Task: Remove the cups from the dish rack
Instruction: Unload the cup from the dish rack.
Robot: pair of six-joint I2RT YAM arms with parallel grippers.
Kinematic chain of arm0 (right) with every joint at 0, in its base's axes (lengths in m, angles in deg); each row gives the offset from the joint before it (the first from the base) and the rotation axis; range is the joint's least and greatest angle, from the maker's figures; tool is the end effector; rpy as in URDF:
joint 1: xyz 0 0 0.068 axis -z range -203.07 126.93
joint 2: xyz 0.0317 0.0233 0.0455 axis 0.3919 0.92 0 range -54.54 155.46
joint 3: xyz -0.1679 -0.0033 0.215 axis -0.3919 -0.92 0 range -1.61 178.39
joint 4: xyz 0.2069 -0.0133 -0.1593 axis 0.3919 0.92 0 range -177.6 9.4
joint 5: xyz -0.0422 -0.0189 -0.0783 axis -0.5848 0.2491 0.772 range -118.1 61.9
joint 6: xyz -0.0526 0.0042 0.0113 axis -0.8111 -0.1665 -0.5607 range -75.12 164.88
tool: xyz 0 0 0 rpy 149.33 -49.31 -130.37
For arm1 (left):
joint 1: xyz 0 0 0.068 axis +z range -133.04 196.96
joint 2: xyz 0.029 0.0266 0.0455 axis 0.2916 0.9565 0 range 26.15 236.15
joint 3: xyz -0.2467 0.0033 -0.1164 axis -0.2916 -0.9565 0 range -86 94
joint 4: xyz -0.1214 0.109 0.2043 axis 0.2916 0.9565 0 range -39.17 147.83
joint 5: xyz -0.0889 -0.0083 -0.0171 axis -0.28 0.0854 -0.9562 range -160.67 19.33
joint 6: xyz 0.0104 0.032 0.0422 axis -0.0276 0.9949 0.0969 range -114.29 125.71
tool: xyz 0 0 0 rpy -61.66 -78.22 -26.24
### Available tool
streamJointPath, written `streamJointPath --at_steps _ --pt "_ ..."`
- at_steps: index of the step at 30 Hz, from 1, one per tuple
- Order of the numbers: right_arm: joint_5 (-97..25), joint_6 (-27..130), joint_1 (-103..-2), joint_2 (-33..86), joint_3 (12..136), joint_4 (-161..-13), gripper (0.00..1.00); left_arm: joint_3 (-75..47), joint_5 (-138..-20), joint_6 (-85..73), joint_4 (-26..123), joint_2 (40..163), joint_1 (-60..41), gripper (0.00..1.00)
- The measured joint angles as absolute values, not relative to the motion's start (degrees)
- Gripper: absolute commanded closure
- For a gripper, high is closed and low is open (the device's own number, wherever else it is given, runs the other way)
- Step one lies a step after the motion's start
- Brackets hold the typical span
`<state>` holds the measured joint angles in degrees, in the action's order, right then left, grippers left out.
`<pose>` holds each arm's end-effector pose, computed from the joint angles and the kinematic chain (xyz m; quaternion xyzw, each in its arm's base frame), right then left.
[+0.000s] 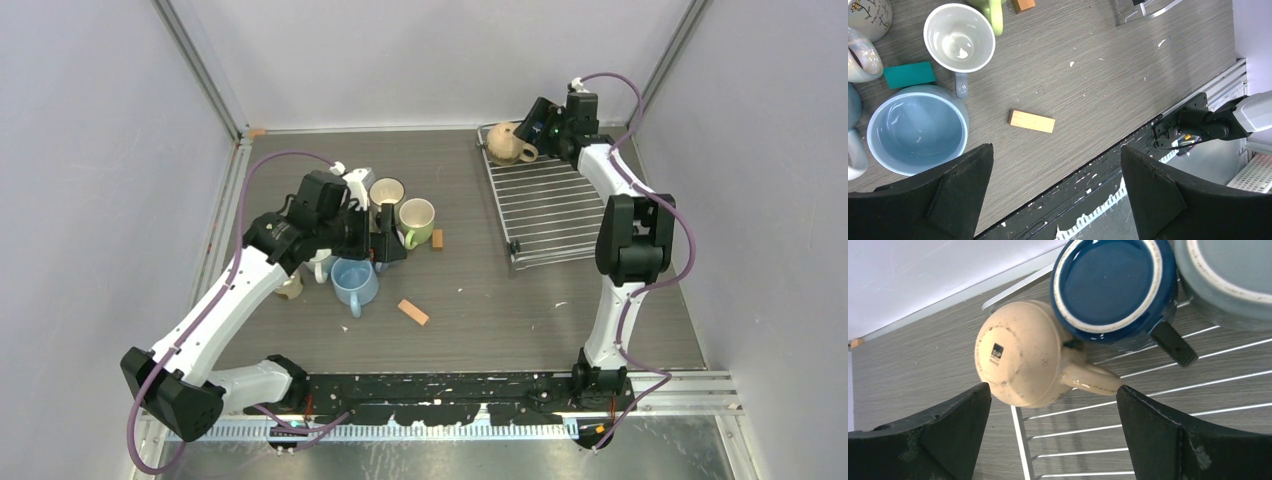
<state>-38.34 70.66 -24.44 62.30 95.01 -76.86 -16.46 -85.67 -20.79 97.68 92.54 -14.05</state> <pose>0.4830 0.0178 0.2645 0.1403 0.8564 0.1906 0.4588 0.1958 -0.1283 0.3538 0.0871 0.9089 -0.2928 0.2840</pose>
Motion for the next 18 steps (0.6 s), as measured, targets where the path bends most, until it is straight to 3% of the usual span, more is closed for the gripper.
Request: streamJointPath --at_steps 18 --pt "-42.28 70.05 -23.98 65.62 96.23 -77.64 0.0 -14.86 -85.74 -20.79 98.45 92.56 -14.05 0.0"
